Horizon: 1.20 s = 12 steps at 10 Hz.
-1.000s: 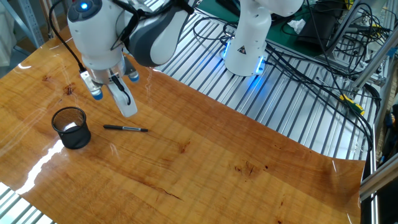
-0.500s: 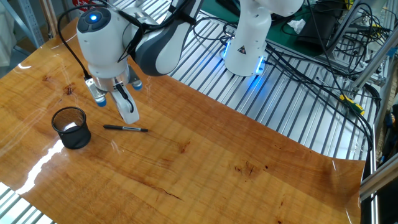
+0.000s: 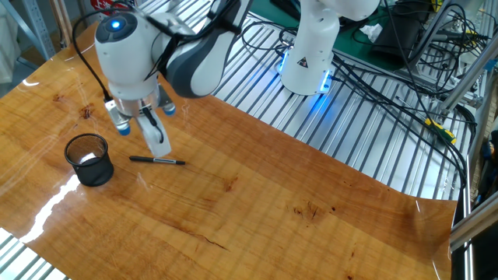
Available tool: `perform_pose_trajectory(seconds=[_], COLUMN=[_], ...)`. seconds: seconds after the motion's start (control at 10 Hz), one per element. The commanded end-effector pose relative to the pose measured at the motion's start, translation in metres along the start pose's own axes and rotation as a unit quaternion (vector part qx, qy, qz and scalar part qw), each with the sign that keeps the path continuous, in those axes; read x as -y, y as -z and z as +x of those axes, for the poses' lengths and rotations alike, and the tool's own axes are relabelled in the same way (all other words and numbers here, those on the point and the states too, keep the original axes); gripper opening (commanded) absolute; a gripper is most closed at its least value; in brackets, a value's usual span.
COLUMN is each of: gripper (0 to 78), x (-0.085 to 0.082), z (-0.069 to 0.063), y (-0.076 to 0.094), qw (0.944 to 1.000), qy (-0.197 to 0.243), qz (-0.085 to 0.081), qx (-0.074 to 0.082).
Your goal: Put the pen into the pen holder
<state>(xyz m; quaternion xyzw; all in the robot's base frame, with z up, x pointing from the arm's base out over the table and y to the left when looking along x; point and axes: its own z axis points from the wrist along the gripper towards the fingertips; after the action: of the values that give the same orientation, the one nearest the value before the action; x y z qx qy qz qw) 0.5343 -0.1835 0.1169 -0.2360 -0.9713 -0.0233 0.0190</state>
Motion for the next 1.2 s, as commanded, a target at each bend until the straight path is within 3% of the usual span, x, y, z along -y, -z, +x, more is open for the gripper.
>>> perform_pose_trajectory(seconds=[0.1,1.2], gripper=[1.1,1.1], x=[0.0114,0.0162], z=[-0.0211,-0.0265], y=[-0.0290,-0.0323], qw=[0.9991,0.9953], qy=[-0.018,-0.089], qz=[-0.020,-0.022], qx=[0.032,0.031])
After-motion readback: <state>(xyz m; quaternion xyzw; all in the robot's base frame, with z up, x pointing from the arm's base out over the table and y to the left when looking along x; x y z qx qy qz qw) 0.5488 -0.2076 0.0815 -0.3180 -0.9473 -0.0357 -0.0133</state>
